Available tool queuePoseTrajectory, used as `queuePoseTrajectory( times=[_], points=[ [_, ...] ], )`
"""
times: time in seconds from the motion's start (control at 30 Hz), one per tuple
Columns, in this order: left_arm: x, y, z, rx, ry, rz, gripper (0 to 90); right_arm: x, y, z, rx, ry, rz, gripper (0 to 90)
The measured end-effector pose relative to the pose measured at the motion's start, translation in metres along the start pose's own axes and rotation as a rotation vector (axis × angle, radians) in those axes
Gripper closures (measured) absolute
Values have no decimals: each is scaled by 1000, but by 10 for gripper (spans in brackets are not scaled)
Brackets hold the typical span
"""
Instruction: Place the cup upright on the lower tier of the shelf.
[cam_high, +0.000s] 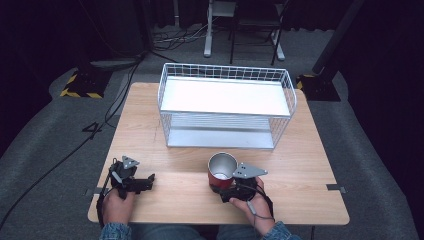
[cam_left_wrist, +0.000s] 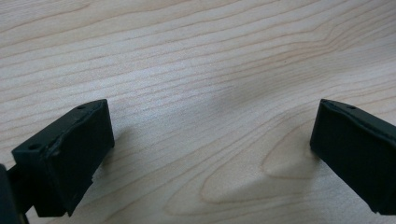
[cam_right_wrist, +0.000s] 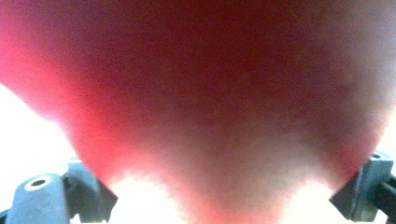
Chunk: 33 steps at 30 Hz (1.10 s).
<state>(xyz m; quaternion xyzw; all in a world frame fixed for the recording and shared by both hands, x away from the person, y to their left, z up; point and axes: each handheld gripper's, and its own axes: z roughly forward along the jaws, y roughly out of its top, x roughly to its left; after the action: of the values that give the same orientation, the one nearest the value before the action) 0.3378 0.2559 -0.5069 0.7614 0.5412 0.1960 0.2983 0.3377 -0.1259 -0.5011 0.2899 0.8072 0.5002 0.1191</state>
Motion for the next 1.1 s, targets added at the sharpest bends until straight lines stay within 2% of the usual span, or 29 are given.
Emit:
queuePoseTrajectory(
  times=[0.07,0.2,0.8,1.1],
  points=[
    [0,0,0,0,0,0,0,2,0,-1,-9,-13,-29,156],
    [0,0,0,0,0,0,0,3,0,-1,-13,-22,-46,160],
    [0,0,0,0,0,0,0,5,0,-2,-17,-22,-51,163],
    [0,0,0,0,0,0,0,4,9,-6,-34,-29,-57,163]
  ],
)
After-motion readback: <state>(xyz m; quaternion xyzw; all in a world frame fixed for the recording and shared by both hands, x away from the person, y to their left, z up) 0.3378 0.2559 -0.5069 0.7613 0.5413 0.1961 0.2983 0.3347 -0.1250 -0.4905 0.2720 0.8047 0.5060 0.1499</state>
